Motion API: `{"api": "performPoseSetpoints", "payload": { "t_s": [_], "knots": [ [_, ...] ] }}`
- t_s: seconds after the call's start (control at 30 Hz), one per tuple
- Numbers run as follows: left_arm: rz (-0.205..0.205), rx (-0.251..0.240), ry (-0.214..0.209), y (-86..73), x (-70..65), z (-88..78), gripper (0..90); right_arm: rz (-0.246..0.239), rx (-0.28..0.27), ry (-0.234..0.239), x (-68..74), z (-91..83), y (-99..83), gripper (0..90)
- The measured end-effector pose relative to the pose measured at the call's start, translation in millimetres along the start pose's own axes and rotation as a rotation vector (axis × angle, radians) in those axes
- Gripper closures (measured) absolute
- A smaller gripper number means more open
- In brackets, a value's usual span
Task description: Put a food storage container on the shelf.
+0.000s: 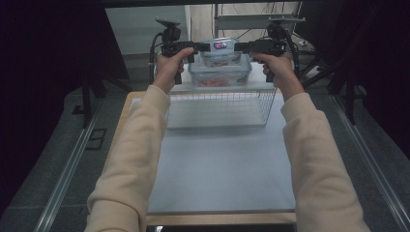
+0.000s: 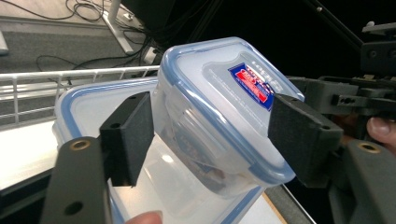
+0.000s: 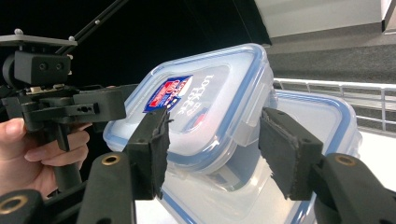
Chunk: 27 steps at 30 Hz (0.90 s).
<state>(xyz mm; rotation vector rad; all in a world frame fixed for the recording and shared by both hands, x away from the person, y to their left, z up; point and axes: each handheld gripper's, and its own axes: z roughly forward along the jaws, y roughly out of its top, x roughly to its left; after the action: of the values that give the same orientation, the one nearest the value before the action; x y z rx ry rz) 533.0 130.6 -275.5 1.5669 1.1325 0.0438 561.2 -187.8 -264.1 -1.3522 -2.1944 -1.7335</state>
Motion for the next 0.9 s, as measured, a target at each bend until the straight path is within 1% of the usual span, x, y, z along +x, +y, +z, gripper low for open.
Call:
{"api": "performPoseSetpoints", "payload": {
  "t_s": [0.03,0.1,0.13,0.17,0.2,0.23,0.3,0.37,0.43,0.47,0.53,0.57,0.67,0.7,0.73,0.8,0.87,0.9],
  "knots": [
    [0.002,-0.012,-0.001,-0.6,-0.8,-2.5,29.2,0.0,-0.009,-0.008,0.4,-2.1,-0.2,41.5],
    [0.018,-0.016,0.009,-2.2,-2.0,-8.9,29.4,-0.001,-0.023,-0.006,0.4,-7.6,-0.7,41.6],
    [0.018,-0.029,0.011,-4.3,-3.4,-12.0,30.4,-0.004,-0.026,-0.011,0.7,-10.7,-1.2,41.6],
    [0.029,-0.03,0.005,-6.6,-4.1,-15.9,33.2,-0.011,-0.031,-0.018,0.9,-13.8,-2.1,41.8],
    [0.031,-0.035,0.004,-8.5,-5.0,-18.1,35.1,-0.016,-0.036,-0.018,1.2,-16.7,-3.2,41.9],
    [0.037,-0.035,0.008,-11.9,-6.1,-21.8,37.0,-0.016,-0.036,-0.018,1.7,-18.7,-4.2,41.9],
    [0.057,-0.029,0.013,-17.4,-7.9,-27.0,44.3,-0.021,-0.038,-0.021,3.9,-23.6,-7.9,41.9],
    [0.072,-0.02,-0.004,-23.3,-10.0,-31.0,55.3,-0.025,-0.038,-0.022,5.8,-26.7,-12.3,42.0],
    [0.085,0.001,-0.022,-29.1,-12.6,-32.3,66.9,-0.024,-0.033,-0.022,7.7,-28.2,-17.1,42.0],
    [0.089,0.009,-0.03,-31.3,-13.9,-32.0,72.8,-0.024,-0.034,-0.021,8.3,-29.0,-19.5,42.0],
    [0.107,0.034,-0.047,-36.8,-18.0,-28.2,80.0,-0.019,-0.033,-0.016,9.2,-29.6,-22.9,42.0],
    [0.115,0.043,-0.052,-38.2,-19.5,-26.3,82.7,-0.019,-0.032,-0.015,9.5,-29.9,-24.8,41.9],
    [0.137,0.074,-0.073,-42.1,-27.2,-14.3,86.9,-0.012,-0.028,-0.01,10.6,-29.8,-27.2,41.7],
    [0.142,0.08,-0.07,-42.7,-29.9,-10.4,87.1,-0.013,-0.026,-0.009,11.1,-29.9,-27.2,41.7],
    [0.156,0.086,-0.059,-42.9,-31.9,-6.9,86.8,-0.015,-0.027,-0.007,11.5,-29.8,-27.3,41.6],
    [0.164,0.088,-0.035,-42.6,-34.4,-1.2,87.1,-0.017,-0.026,-0.002,12.2,-29.9,-27.2,41.6],
    [0.16,0.089,-0.02,-41.5,-33.6,2.4,87.6,-0.017,-0.023,0.003,12.2,-30.4,-27.3,41.6],
    [0.157,0.088,-0.02,-40.9,-32.4,3.6,87.8,-0.017,-0.021,0.004,11.9,-30.8,-27.4,41.6]
  ]
}}
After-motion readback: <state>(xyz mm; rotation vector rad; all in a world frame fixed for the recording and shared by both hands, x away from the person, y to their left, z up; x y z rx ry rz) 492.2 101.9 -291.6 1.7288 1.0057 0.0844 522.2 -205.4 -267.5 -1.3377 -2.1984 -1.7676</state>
